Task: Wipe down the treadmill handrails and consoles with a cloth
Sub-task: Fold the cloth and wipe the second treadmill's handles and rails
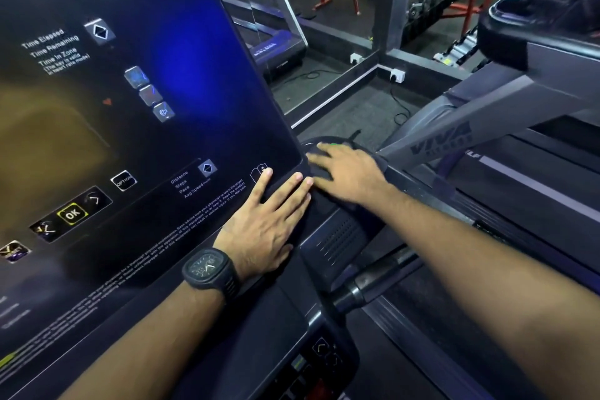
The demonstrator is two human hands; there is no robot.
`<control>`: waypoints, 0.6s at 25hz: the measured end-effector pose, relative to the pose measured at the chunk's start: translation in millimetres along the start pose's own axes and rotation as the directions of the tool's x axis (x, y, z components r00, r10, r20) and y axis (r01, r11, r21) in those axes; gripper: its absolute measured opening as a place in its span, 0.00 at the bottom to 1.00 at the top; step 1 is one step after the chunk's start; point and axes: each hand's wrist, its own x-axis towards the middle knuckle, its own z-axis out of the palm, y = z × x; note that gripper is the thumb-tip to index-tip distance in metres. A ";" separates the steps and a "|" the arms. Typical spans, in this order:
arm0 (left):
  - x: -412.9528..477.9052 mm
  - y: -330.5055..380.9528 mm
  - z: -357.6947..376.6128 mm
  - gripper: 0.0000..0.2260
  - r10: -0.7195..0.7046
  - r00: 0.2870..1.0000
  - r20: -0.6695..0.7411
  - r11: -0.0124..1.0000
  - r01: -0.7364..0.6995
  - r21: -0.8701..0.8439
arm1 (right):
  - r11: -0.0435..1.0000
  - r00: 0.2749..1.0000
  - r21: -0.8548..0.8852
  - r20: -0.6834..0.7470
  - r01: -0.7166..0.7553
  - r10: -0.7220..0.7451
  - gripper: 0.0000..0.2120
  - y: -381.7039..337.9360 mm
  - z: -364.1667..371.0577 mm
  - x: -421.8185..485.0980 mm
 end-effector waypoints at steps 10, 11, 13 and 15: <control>-2.5 -0.1 2.3 0.42 -0.013 1.000 -0.012 1.000 0.013 0.001 | 0.974 0.974 0.025 -0.005 -0.227 0.227 0.28 -0.5 5.1 7.7; -1.9 -0.6 2.5 0.42 -0.016 1.000 -0.018 1.000 0.015 -0.003 | 0.966 0.966 -0.019 -0.041 -0.257 0.257 0.28 -8.5 6.8 4.9; 0.7 -1.4 0.1 0.42 -0.005 1.000 -0.014 1.000 0.005 0.000 | 0.991 0.996 -0.127 -0.070 0.051 -0.060 0.27 -21.0 14.8 -4.9; 0.3 -2.3 0.1 0.41 -0.012 1.000 -0.001 1.000 0.012 0.008 | 0.946 0.950 -0.093 0.017 0.311 -0.311 0.26 -9.8 9.7 2.7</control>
